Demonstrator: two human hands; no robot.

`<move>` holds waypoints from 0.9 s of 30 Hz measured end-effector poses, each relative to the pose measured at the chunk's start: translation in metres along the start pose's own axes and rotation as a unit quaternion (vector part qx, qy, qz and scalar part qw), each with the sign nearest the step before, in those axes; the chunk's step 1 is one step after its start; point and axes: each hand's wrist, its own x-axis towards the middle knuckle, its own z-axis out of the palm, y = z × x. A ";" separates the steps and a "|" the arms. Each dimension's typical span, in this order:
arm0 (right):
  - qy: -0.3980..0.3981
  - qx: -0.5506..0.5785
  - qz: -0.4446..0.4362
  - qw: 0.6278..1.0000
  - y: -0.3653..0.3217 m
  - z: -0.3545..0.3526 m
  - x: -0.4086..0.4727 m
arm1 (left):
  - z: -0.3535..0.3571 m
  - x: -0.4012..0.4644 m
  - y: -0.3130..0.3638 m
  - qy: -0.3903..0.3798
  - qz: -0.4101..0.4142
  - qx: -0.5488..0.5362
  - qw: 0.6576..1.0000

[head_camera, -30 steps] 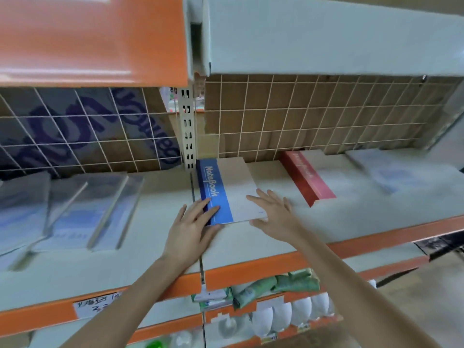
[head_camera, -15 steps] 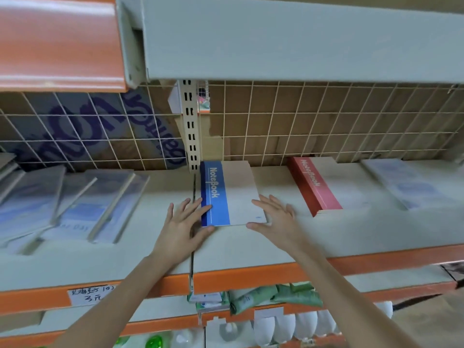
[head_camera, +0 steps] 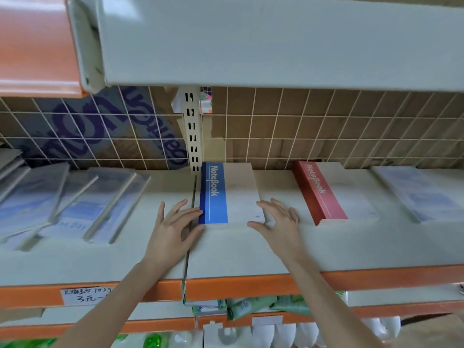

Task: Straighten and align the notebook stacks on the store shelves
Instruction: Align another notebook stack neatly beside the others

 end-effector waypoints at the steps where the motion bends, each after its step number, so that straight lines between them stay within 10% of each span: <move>1: -0.005 0.001 -0.005 1.000 0.000 0.000 0.000 | 0.001 0.000 0.000 0.000 0.000 -0.005 1.000; 27: -0.055 -0.114 -0.090 0.988 -0.016 -0.008 -0.008 | -0.044 -0.026 0.001 0.014 -0.026 0.076 0.997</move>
